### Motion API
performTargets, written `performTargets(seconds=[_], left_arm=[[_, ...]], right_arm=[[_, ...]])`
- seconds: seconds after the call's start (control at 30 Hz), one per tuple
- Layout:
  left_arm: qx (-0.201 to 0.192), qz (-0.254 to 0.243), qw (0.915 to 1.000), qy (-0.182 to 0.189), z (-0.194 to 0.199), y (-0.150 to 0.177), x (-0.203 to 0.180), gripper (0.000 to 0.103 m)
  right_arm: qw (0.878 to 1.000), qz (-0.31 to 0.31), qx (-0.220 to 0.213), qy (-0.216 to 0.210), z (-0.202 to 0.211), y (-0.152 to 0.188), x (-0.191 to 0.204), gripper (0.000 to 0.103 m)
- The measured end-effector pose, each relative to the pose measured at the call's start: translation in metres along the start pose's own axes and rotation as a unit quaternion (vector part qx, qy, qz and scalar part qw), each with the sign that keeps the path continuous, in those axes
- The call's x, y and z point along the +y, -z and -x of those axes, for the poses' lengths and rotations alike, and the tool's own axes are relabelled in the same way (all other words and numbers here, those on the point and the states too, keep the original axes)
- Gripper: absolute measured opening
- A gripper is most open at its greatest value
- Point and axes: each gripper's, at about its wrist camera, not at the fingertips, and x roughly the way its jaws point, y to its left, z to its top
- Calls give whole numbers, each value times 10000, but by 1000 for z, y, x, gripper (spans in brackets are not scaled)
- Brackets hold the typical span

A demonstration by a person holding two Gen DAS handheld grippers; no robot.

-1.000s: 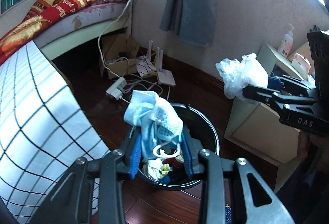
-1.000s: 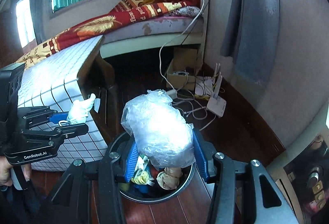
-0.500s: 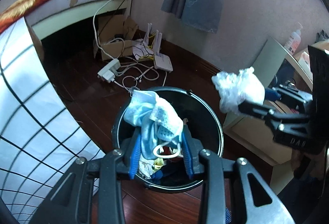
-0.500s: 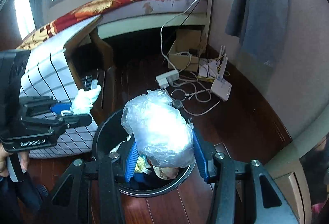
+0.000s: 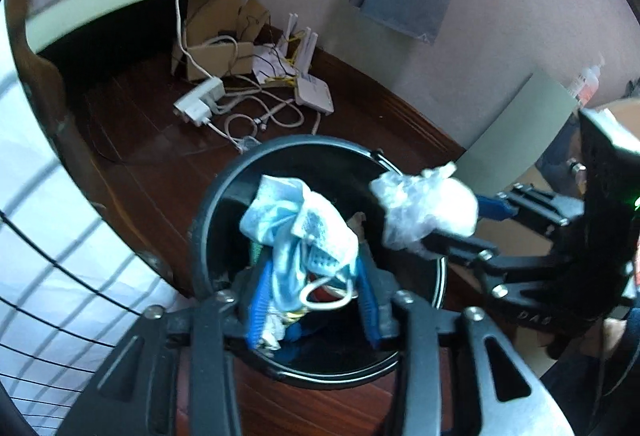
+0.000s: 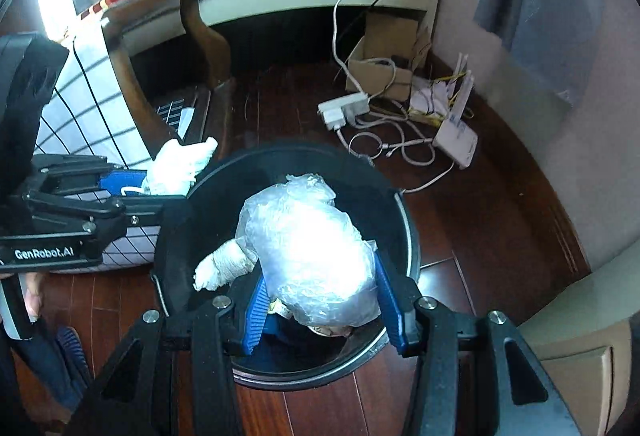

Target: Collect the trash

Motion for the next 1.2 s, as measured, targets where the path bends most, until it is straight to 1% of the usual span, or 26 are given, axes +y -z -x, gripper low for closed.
performTargets(seconds=[0.03, 0.07, 0.1, 0.13, 0.17, 0.2, 0.27, 0.37, 0.6, 1.0, 1.2], left_arm=[[38, 0, 10000, -14, -6, 1, 3, 74], [122, 23, 9997, -230, -11, 3, 6, 81], [134, 87, 9993, -325, -12, 5, 10, 87], [131, 193, 9990, -391, -10, 8, 16, 95], [133, 258, 9982, -518, -9, 12, 20, 100], [102, 278, 9974, -664, -6, 14, 23, 103], [13, 224, 9958, -885, -1, 20, 26, 103], [-49, 208, 9938, -1093, 3, 26, 28, 103], [-127, 213, 9916, -1267, 6, 27, 29, 103], [-193, 181, 9897, -1407, 15, 27, 28, 103], [-256, 225, 9880, -1507, 24, 27, 30, 103]], right_arm=[[9999, 74, 5, 102, -4, 2, 1, 58], [9994, 107, 68, 335, -11, 5, 0, 84], [9989, 63, 133, 453, -15, 7, -3, 100], [9989, 15, 164, 441, -17, 10, -7, 103], [9986, -11, 213, 493, -18, 12, -9, 103], [9980, -30, 236, 593, -18, 14, -12, 103], [9976, -121, 227, 650, -18, 16, -17, 103], [9967, -197, 260, 747, -18, 15, -19, 103], [9962, -249, 329, 772, -19, 9, -9, 103], [9973, -228, 139, 682, -13, -8, 4, 103], [9976, -163, 16, 669, -2, -16, 14, 103]])
